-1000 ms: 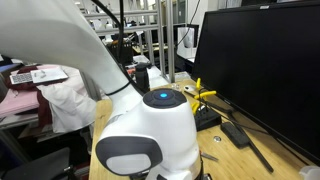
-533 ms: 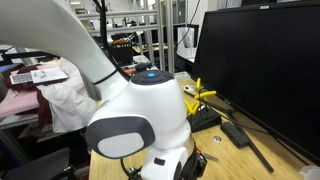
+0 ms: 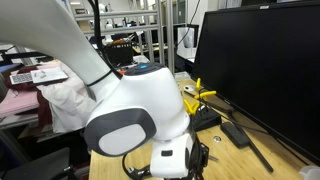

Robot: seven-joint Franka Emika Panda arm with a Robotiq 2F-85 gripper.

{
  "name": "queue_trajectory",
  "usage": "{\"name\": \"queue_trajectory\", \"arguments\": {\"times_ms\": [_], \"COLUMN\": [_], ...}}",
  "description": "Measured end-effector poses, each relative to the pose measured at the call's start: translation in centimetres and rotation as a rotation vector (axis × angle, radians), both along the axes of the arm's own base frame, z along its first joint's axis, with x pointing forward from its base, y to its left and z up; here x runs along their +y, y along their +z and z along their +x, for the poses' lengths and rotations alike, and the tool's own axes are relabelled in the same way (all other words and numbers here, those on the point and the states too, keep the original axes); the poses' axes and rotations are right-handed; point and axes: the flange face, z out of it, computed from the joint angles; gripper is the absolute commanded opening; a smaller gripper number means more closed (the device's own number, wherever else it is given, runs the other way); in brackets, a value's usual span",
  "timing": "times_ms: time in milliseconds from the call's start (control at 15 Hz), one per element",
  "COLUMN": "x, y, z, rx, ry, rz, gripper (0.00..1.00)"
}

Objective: Move the object closest to the white bottle with the orange handle to the storage box

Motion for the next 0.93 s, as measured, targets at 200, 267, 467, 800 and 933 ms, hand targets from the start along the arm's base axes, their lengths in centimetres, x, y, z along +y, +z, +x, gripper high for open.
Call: {"name": "queue_trajectory", "arguments": {"times_ms": [200,267,467,800,933], "x": [-1.2,-1.7,-2.7,-1.8,-0.7], "y": [1.5,2.0,2.9,2.8,2.5], "z": [0.2,0.2,-0.1,-0.4,-0.3], "rx": [-0.059,-0.084,-0.136,-0.172,-0.170], "ry": [0.025,0.019,-0.004,-0.019,0.001], "rz": [-0.073,-0.095,-0.161,-0.235,-0.231], "gripper": [0.08,0.08,0.08,0.08,0.08]}}
